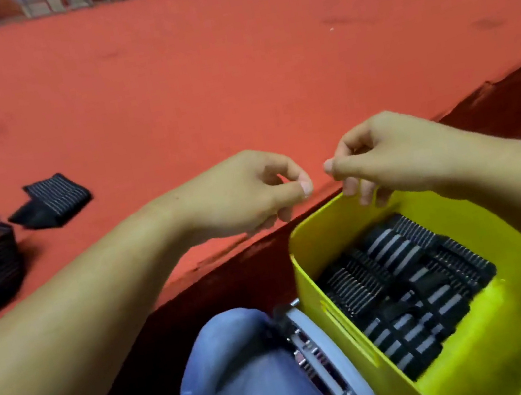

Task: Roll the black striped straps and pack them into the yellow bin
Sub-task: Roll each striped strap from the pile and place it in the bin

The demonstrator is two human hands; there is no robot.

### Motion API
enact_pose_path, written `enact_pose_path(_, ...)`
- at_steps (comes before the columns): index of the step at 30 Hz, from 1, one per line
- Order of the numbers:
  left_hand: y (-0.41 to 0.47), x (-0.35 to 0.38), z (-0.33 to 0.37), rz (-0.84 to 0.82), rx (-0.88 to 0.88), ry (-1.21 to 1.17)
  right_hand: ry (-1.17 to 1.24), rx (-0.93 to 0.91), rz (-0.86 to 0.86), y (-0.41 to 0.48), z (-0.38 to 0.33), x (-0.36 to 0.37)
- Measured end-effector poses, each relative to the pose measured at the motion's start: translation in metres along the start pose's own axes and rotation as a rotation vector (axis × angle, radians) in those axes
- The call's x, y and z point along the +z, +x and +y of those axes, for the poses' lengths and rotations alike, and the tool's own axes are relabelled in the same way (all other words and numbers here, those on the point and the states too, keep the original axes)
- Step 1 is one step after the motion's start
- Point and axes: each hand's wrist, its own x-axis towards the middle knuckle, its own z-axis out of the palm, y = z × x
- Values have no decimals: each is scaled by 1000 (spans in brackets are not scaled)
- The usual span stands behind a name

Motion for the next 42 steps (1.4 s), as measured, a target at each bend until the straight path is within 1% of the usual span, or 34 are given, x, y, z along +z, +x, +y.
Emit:
enact_pose_path(3,-31,-30,-32,190,-30,-3,188,-125,7,2,-38,23)
enact_pose_path(5,-53,-46,-59,292,-89,19,278,-194,-47,6,-67,47)
enact_pose_path(7,-77,-56,-89,391,-156,25,298,-243,-112,15,-95,75)
enact_pose_path(11,-130,-68,-145,627,-235,84,299,-293,-215,31,-138,134)
enact_pose_path(14,-171,-81,-182,787,-260,193,337,-313,-277,39,-165,179)
enact_pose_path(18,-217,-110,-230,998,-218,416,453,-298,-291,45,-183,240)
enact_pose_path(20,-231,-122,-247,1091,-309,456,463,-289,-273,49,-189,264)
enact_pose_path(21,-236,-130,-254,1099,-396,442,438,-297,-260,55,-194,276)
enact_pose_path(22,-242,-136,-264,1073,-506,402,413,-302,-251,61,-201,290)
enact_pose_path(23,-244,-138,-271,1029,-576,365,404,-296,-236,66,-205,300)
enact_pose_path(24,-247,-139,-279,1002,-604,330,412,-285,-222,70,-212,309)
enact_pose_path(26,-253,-137,-289,994,-584,350,421,-251,-214,77,-221,325)
enact_pose_path(29,-263,-133,-295,983,-495,418,444,-154,-248,81,-226,342)
enact_pose_path(33,-273,-122,-290,986,-262,458,518,59,-337,78,-223,359)
enact_pose_path(36,-274,-112,-280,948,-119,434,650,214,-456,75,-224,371)
enact_pose_path(39,-273,-101,-272,866,10,449,690,232,-549,72,-224,380)
enact_pose_path(42,-273,-93,-271,762,65,453,721,192,-634,70,-223,381)
